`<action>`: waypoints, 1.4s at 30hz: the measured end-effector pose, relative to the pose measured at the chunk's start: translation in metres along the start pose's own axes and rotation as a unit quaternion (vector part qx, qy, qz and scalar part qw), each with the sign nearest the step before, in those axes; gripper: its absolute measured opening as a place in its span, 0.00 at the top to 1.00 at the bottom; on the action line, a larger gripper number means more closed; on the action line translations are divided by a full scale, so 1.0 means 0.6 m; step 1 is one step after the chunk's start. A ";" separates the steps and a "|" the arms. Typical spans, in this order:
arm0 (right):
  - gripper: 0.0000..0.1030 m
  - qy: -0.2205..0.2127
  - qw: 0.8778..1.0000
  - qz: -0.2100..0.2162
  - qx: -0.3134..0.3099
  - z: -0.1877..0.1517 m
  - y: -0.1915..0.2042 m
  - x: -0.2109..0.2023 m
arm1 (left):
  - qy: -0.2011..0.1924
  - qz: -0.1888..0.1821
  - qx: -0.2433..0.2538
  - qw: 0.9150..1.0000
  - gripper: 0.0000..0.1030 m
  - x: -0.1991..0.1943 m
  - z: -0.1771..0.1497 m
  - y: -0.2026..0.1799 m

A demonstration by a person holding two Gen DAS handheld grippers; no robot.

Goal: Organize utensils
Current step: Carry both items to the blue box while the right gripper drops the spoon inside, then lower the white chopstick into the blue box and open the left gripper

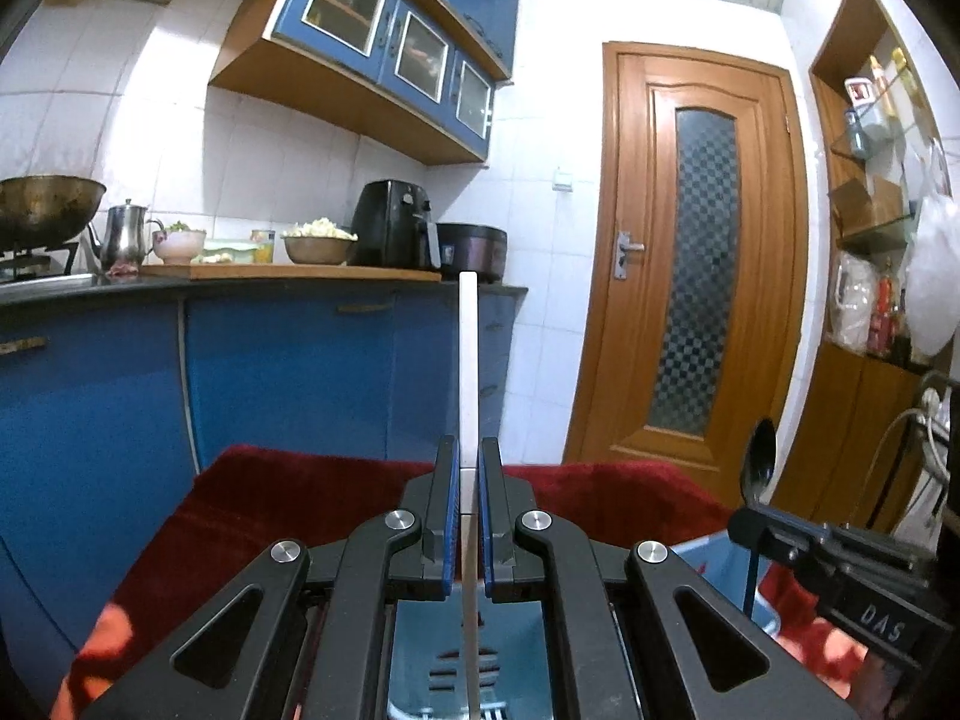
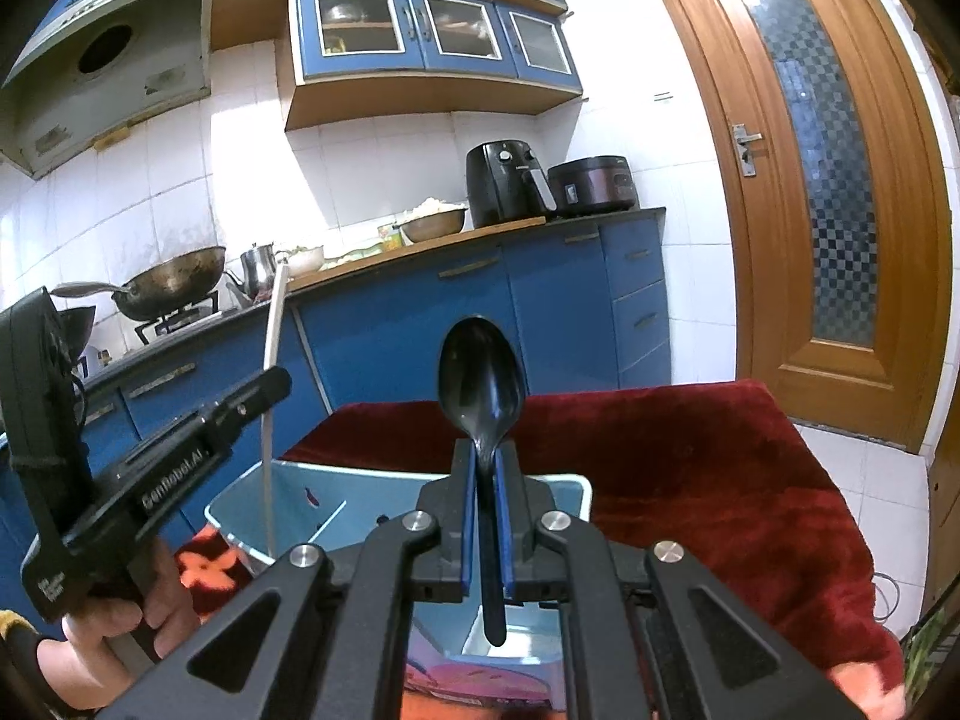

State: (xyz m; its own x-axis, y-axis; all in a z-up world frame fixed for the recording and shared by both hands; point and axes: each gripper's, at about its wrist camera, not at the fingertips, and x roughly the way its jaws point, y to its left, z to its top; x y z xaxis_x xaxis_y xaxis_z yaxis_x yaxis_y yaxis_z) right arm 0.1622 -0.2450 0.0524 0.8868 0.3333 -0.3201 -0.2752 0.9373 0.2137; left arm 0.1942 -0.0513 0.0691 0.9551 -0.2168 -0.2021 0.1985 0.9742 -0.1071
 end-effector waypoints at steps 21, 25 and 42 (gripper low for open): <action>0.72 0.041 0.999 -0.004 0.019 -0.024 -0.006 -0.024 | 0.068 -0.033 -0.015 0.997 0.91 -0.039 -0.043 0.012; 0.72 0.033 0.999 -0.005 0.018 -0.020 0.000 -0.044 | 0.077 -0.037 -0.010 0.996 0.85 -0.049 -0.044 0.008; 0.71 0.036 0.999 -0.005 0.027 -0.029 0.040 -0.139 | 0.124 -0.053 -0.005 0.991 0.85 -0.132 -0.032 0.011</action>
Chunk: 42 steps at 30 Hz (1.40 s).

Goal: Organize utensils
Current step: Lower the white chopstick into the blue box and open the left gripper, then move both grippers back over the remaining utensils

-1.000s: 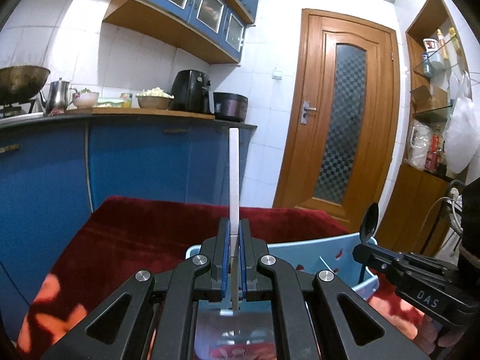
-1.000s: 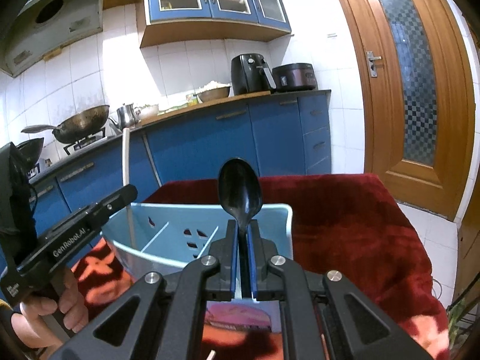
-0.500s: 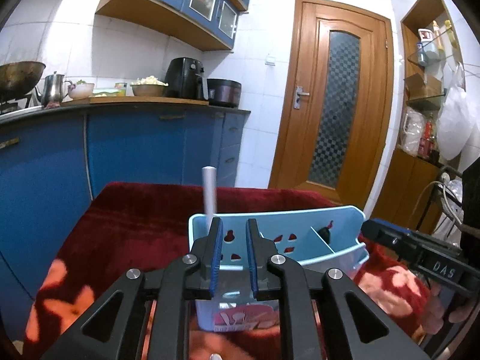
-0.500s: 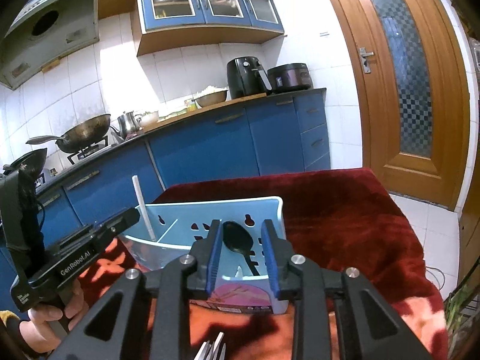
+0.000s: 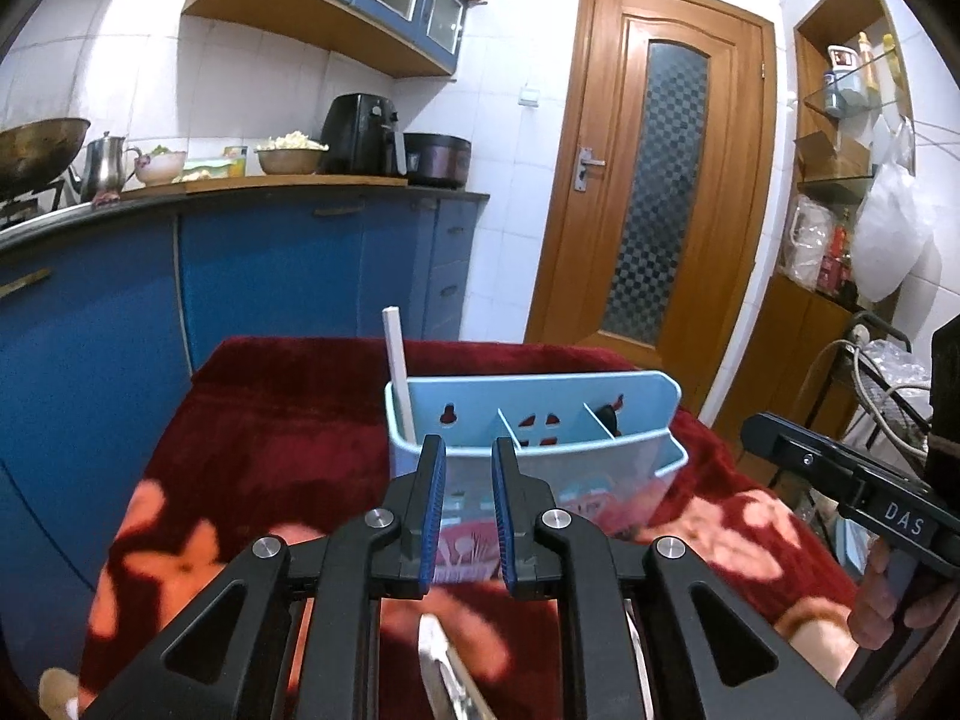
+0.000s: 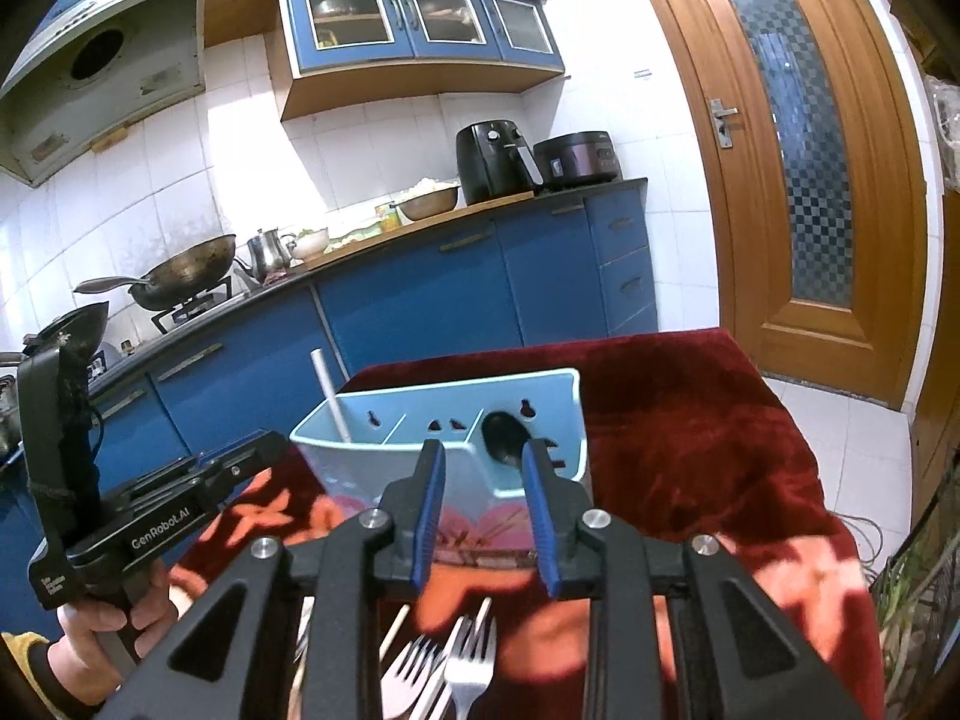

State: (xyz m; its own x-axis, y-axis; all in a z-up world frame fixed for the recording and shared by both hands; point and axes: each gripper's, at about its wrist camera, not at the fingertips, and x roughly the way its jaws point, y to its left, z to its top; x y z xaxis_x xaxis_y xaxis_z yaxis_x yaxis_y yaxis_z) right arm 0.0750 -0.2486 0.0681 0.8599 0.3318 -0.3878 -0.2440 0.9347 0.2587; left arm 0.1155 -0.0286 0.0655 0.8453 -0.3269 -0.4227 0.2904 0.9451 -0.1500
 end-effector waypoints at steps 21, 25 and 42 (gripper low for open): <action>0.71 0.053 0.998 -0.024 -0.002 -0.072 0.026 -0.089 | 0.116 0.020 -0.022 0.993 0.85 -0.082 -0.063 0.019; 0.71 0.069 0.997 -0.027 0.001 -0.087 0.026 -0.092 | 0.143 0.024 -0.017 0.989 0.85 -0.082 -0.082 0.018; 0.71 0.120 0.992 -0.039 0.008 -0.136 0.018 -0.092 | 0.250 0.001 -0.027 0.968 0.85 -0.048 -0.149 0.007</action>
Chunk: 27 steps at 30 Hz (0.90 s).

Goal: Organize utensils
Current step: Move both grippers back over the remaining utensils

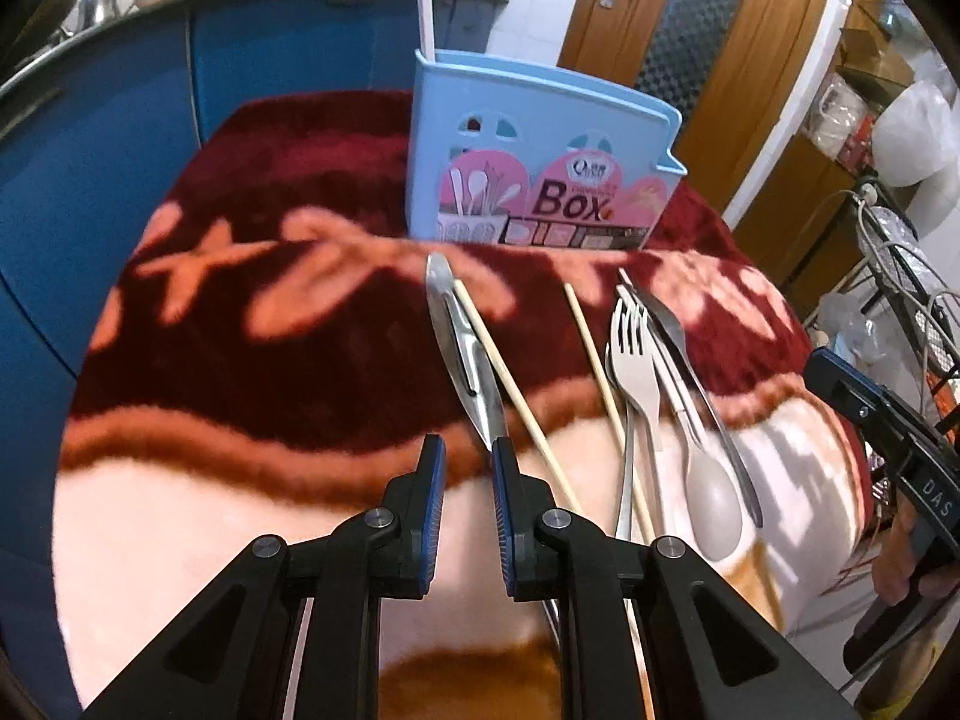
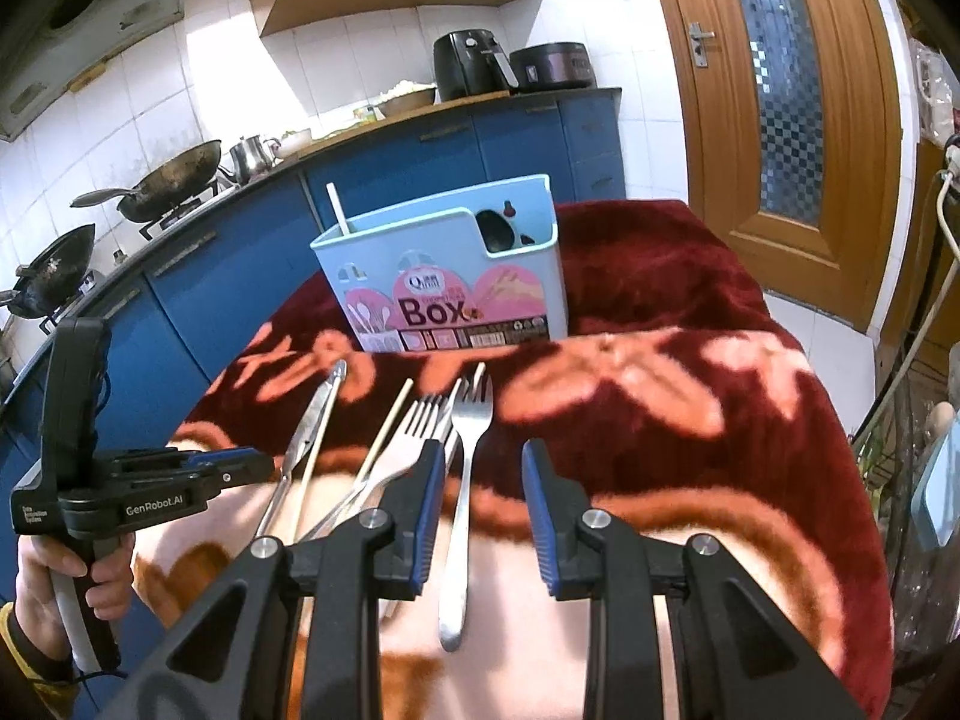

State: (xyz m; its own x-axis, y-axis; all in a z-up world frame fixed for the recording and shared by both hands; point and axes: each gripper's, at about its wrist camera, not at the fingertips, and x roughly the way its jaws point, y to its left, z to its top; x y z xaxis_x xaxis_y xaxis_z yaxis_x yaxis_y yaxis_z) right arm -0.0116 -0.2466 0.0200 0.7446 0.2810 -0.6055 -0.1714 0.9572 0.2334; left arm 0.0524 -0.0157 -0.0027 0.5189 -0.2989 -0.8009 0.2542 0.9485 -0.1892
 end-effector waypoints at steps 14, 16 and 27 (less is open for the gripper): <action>0.71 0.040 0.999 -0.001 -0.005 -0.013 -0.001 0.025 | 0.036 0.011 0.007 0.999 0.72 0.035 0.013 -0.011; 0.71 0.047 0.999 -0.002 -0.006 -0.013 0.000 0.030 | 0.037 0.015 0.006 0.999 0.72 0.040 0.019 -0.011; 0.71 0.108 0.994 0.001 -0.016 0.003 0.002 0.074 | 0.067 0.014 -0.004 0.998 0.72 0.068 0.071 0.000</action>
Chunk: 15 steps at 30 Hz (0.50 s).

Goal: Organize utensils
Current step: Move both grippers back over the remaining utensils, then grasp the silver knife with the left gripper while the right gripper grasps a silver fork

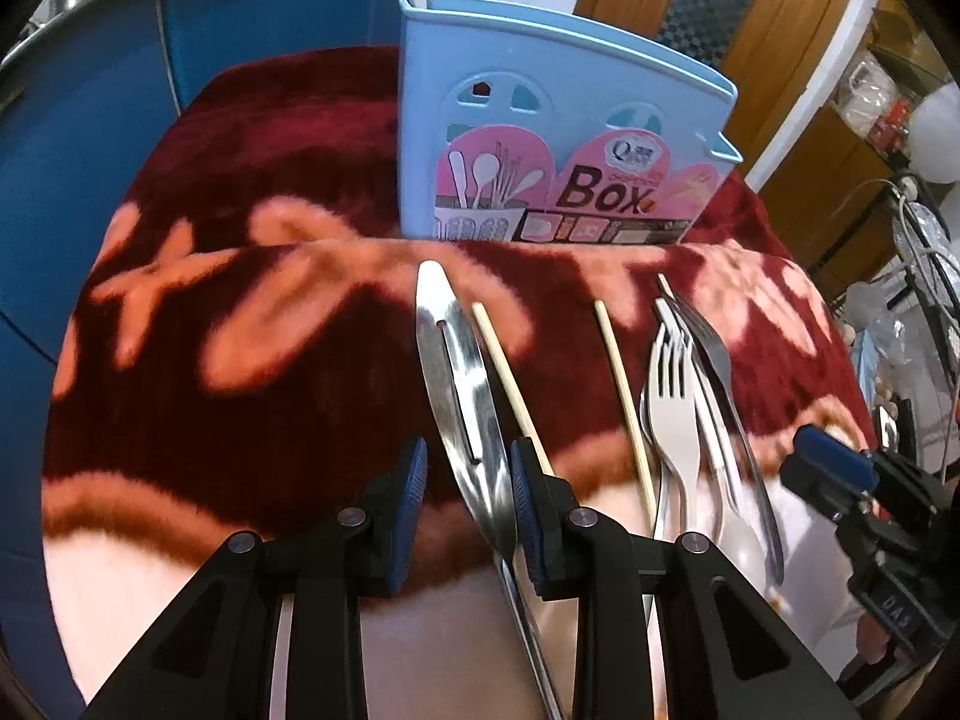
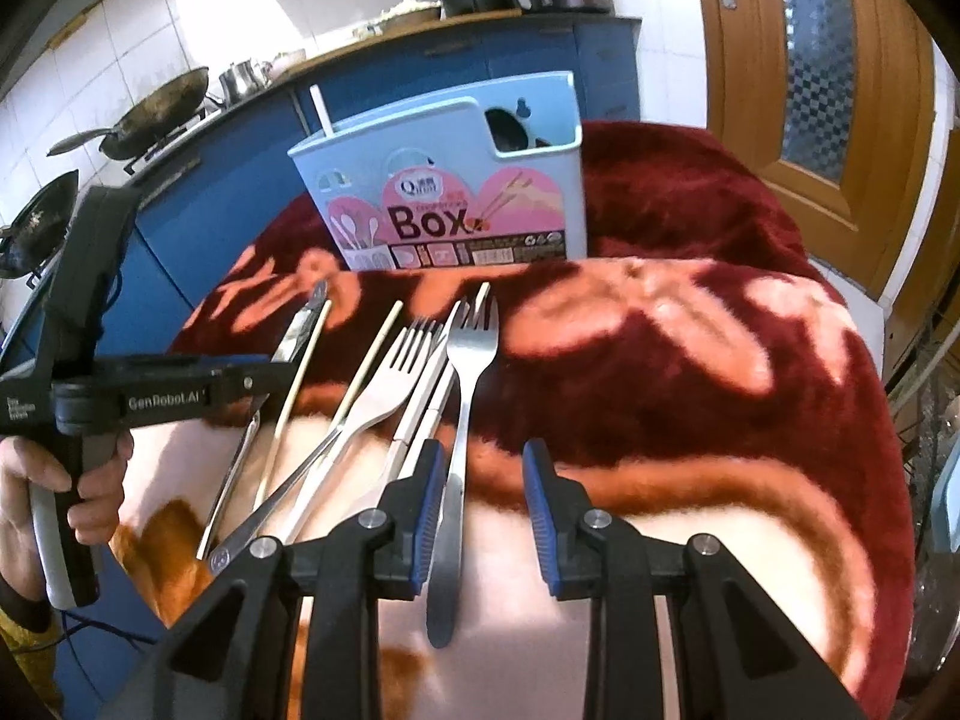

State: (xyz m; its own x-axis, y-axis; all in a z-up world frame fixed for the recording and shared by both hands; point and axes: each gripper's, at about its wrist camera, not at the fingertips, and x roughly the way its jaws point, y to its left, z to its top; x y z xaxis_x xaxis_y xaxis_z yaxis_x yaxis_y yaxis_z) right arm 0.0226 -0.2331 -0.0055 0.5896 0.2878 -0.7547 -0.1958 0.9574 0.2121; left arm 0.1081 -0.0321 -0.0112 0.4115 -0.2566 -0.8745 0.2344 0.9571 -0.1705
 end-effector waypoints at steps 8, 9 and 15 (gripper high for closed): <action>0.71 0.049 0.998 -0.016 -0.020 0.034 0.008 0.042 | 0.010 -0.010 -0.003 1.000 0.72 0.010 0.017 0.009; 0.71 0.058 0.998 -0.016 -0.021 0.038 0.009 0.049 | 0.009 -0.010 -0.001 1.000 0.73 0.010 0.016 0.009; 0.71 0.101 0.995 -0.004 -0.021 0.066 0.008 0.071 | 0.016 -0.024 0.007 1.000 0.74 0.012 0.020 0.016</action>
State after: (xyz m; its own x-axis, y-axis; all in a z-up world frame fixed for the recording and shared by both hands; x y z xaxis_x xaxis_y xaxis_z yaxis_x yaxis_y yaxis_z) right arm 0.0778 -0.2153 -0.0123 0.4220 0.2657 -0.8668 -0.2261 0.9567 0.1832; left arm 0.1239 -0.0266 -0.0135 0.3706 -0.2971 -0.8800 0.2662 0.9417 -0.2058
